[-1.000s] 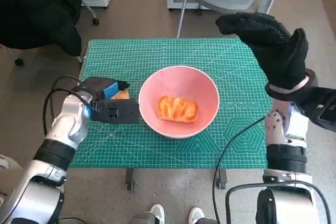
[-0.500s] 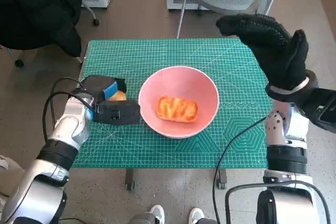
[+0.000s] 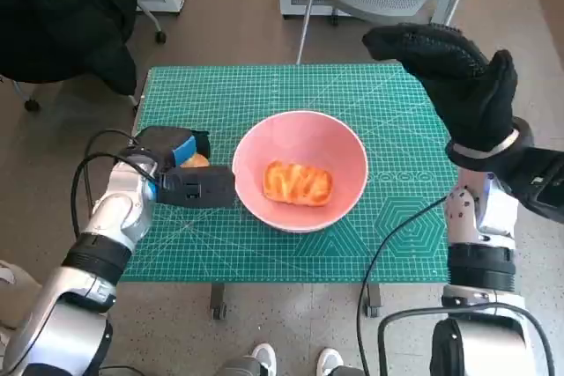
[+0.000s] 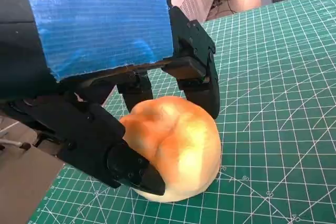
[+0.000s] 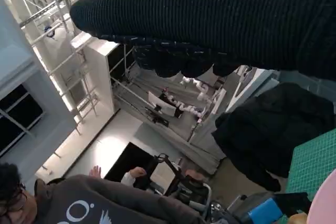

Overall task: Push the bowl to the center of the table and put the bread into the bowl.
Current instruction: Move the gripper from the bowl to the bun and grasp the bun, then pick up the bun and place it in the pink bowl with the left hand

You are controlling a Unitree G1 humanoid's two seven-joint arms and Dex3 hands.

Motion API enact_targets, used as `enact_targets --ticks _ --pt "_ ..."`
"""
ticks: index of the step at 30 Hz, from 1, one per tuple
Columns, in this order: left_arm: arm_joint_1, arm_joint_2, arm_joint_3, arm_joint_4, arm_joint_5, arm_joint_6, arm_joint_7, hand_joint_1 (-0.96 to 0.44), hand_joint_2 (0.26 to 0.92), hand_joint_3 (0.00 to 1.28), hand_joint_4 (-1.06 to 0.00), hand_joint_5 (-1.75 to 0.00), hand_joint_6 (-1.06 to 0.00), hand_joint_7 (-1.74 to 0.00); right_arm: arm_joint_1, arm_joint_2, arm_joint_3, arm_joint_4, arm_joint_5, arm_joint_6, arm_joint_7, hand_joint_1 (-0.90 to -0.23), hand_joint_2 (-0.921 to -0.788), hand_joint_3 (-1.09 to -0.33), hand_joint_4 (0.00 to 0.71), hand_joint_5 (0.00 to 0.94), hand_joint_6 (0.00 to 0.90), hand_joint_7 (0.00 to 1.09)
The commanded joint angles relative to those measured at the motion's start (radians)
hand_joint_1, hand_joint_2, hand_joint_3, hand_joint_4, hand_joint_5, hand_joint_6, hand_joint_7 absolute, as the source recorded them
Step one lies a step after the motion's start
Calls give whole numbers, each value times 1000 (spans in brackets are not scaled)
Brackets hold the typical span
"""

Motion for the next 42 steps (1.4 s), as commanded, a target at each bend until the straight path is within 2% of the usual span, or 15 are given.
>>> enact_targets --ticks 1,11,17,32,42 --pt "0 2 -2 1 -3 7 -18 0 901 160 -623 -1347 -583 -1119 21 2 6 8 -5 11 4 -723 -921 -869 343 3 420 4" --pt "2 19 11 -34 -10 13 -42 1 904 156 -625 -1336 -577 -1136 20 5 7 10 -5 10 2 -727 -921 -868 344 2 420 3" --pt "11 42 32 -108 -18 32 -84 1 906 153 -631 -1329 -567 -1143 17 4 6 13 -4 9 3 -727 -921 -867 344 1 420 3" --pt "66 126 125 -497 -8 147 -254 1 919 125 -635 -1338 -577 -1108 8 7 6 25 -5 0 6 -727 -921 -865 344 1 420 3" --pt "101 160 193 -676 -5 158 -281 2 915 130 -598 -1406 -630 -1024 -3 9 8 40 -6 -8 11 -729 -921 -864 346 1 419 2"
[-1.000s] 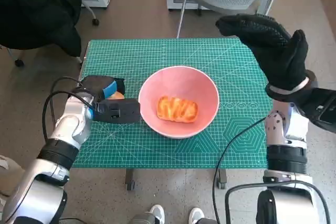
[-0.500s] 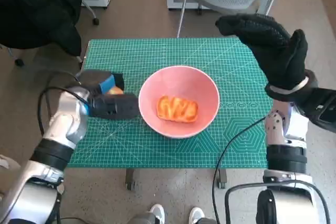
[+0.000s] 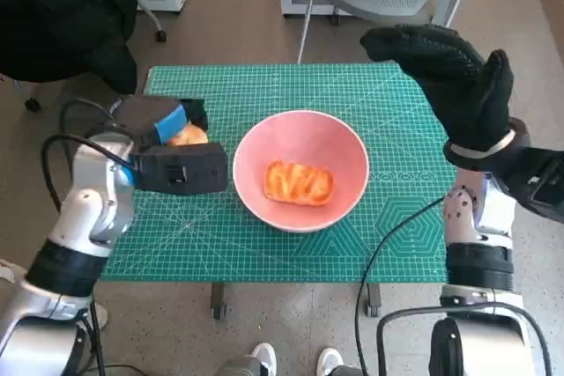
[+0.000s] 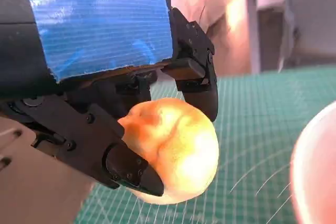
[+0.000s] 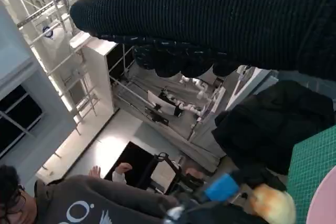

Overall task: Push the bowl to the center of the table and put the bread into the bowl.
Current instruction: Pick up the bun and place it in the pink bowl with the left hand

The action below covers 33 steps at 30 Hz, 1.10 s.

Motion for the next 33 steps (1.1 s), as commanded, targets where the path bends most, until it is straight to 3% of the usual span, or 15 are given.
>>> enact_targets --ticks 1,12,19,25,31,32,33 --pt "23 32 39 -78 0 1 -12 2 917 120 -610 -1386 -628 -1033 -4 3 6 20 -7 -2 11 -729 -921 -863 346 1 419 1" --pt "24 44 90 -217 -23 -44 -43 2 916 87 -684 -1261 -621 -1087 -15 4 5 38 -4 -9 20 -731 -921 -860 343 0 418 1" --pt "-34 9 71 -213 -19 -88 -36 3 917 65 -695 -1261 -653 -1042 -18 3 2 37 1 -5 26 -732 -921 -860 344 1 418 1" --pt "-65 -17 64 -197 -15 -98 -35 2 916 58 -713 -1140 -640 -1156 -16 3 1 33 1 -5 27 -734 -921 -861 344 1 419 1" --pt "-156 -127 3 -130 1 -106 -11 2 918 38 -744 -1133 -651 -1113 -10 -1 -2 27 1 -8 27 -734 -921 -864 344 0 414 0" --pt "-167 -147 -9 -128 -1 -107 -16 3 919 47 -737 -1183 -644 -1074 -8 -2 -2 23 0 -9 26 -734 -921 -864 344 0 414 0" --pt "-173 -158 -14 -128 -2 -107 -20 2 920 88 -670 -1223 -607 -1148 -7 -3 -2 21 -1 -9 25 -733 -921 -865 344 0 414 1"
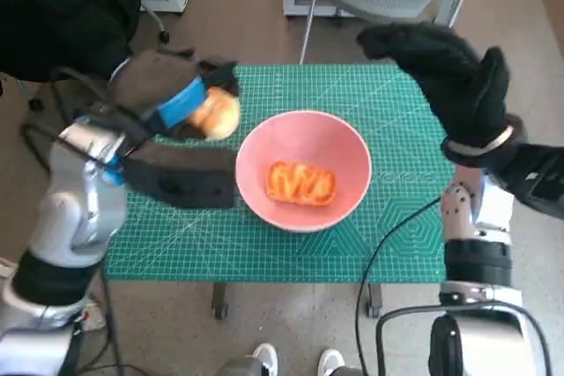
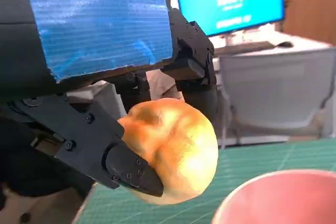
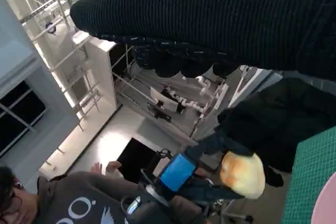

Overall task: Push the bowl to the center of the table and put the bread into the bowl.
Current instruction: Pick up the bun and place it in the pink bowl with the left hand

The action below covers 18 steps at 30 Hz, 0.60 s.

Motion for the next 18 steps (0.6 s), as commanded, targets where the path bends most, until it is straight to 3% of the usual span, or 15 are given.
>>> enact_targets --ticks 1,3,4,6,7,9,10,12,18 --pt "-62 -74 -45 16 1 -13 -1 2 920 104 -645 -1238 -592 -1176 17 -3 2 -5 -3 3 5 -733 -921 -866 344 0 414 1" --pt "-83 -87 -78 38 29 -29 -6 2 921 142 -585 -1276 -557 -1244 21 -4 1 -12 -4 3 3 -733 -921 -867 344 0 414 1" --pt "-98 -94 -102 54 49 -41 -8 72 921 155 -573 -1298 -505 -1133 23 -6 1 -16 -5 3 2 -732 -921 -867 344 0 413 0" --pt "-148 -109 -161 149 97 -71 -13 233 921 227 -500 -1396 -452 -720 29 -9 1 -24 -6 4 0 -731 -921 -868 343 0 409 0" --pt "-262 -175 -234 320 172 18 -142 255 921 247 -480 -1420 -446 -657 32 -11 1 -29 -6 4 0 -731 -921 -868 342 0 407 0" --pt "-475 -316 -355 669 279 151 -358 303 921 313 -409 -1502 -396 -365 36 -13 0 -34 -7 3 -2 -731 -921 -869 338 0 396 0" --pt "-560 -377 -399 821 310 189 -431 316 921 336 -386 -1535 -376 -276 37 -15 0 -36 -7 3 -2 -731 -921 -869 337 0 391 0" --pt "-646 -456 -440 1010 324 197 -471 325 913 375 -361 -1571 -366 -210 40 -17 0 -40 -8 3 -4 -730 -921 -870 335 0 387 0" --pt "-674 -484 -449 1064 281 133 -487 353 780 686 -300 -1725 -359 -37 51 -22 -1 -54 -16 0 -16 -728 -921 -875 335 1 375 0"
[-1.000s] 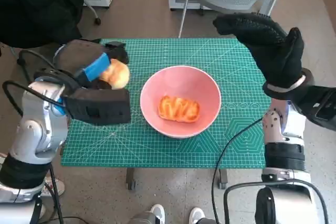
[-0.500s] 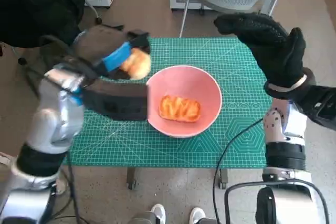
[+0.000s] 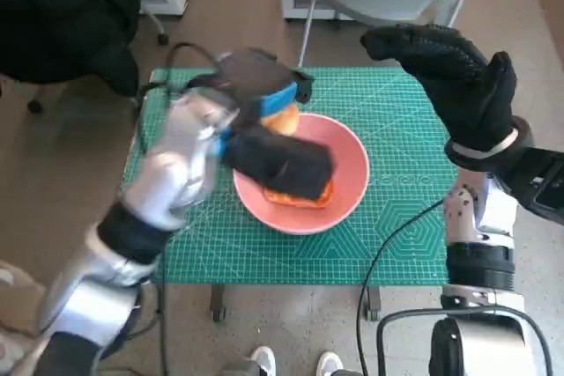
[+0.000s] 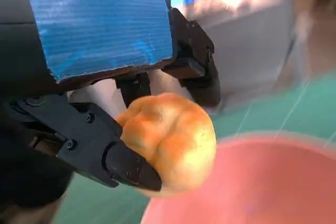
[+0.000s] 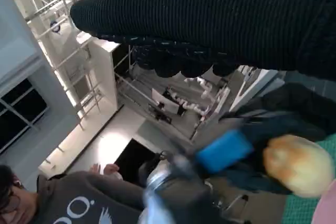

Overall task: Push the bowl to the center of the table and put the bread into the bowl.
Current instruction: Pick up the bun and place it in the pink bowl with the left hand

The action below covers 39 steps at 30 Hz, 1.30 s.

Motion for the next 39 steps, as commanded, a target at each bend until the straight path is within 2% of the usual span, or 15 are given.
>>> enact_targets --ticks 1,6,9,12,16,19,23,24,27,29,30,31,33,35,39 --pt "-343 -227 -137 536 84 84 -250 354 773 699 -300 -1729 -359 -33 52 -13 1 -24 -18 3 -17 -729 -921 -876 336 2 375 0" --pt "-350 -247 -150 566 67 74 -231 360 738 759 -309 -1743 -369 -19 57 -17 0 -30 -23 4 -27 -729 -921 -885 337 1 373 0" --pt "-362 -262 -169 608 66 61 -233 360 737 736 -334 -1712 -376 -16 63 -20 1 -39 -26 8 -35 -729 -921 -889 338 2 372 0" --pt "-375 -274 -182 652 57 60 -231 356 773 639 -364 -1651 -405 -21 68 -22 3 -47 -28 10 -43 -728 -921 -890 338 2 375 2" --pt "-386 -293 -218 722 63 47 -207 348 878 396 -413 -1544 -480 -29 78 -24 8 -63 -30 15 -57 -724 -921 -892 338 2 378 3" --pt "-378 -292 -220 746 48 33 -166 346 906 330 -427 -1517 -497 -29 83 -23 11 -70 -31 19 -64 -723 -921 -893 338 1 378 3" --pt "-368 -299 -156 755 -16 98 -75 344 911 350 -394 -1551 -479 -14 87 -21 17 -77 -34 23 -75 -723 -921 -894 338 1 378 3" --pt "-361 -291 -136 736 -37 97 -51 344 910 359 -385 -1561 -473 -10 88 -21 18 -78 -35 23 -77 -722 -921 -894 338 1 379 3" --pt "-219 -167 8 394 -137 103 11 345 911 341 -400 -1543 -456 -7 89 -19 22 -80 -36 21 -80 -722 -921 -895 339 1 379 3" --pt "10 -69 160 49 -240 -42 137 348 914 297 -441 -1497 -466 -15 87 -18 22 -78 -35 20 -81 -721 -921 -895 340 1 379 3" --pt "77 -42 200 -41 -268 -91 177 184 862 221 -398 -1141 -477 -27 86 -18 22 -77 -34 19 -81 -719 -921 -895 340 2 379 3" --pt "106 -29 220 -76 -283 -113 195 76 836 161 -416 -823 -479 -41 86 -17 22 -76 -34 18 -80 -718 -921 -895 340 2 379 3" --pt "104 -28 220 -64 -285 -115 193 -8 819 97 -456 -486 -464 -57 85 -16 23 -74 -33 16 -79 -717 -921 -895 340 1 379 3" --pt "112 -24 217 -73 -280 -111 192 -61 811 55 -445 -247 -437 -60 83 -15 22 -72 -32 14 -78 -715 -921 -895 340 1 379 3" --pt "132 -16 214 -109 -267 -98 188 -84 807 31 -367 -82 -410 -56 80 -13 22 -66 -31 11 -76 -712 -921 -895 340 1 379 3"
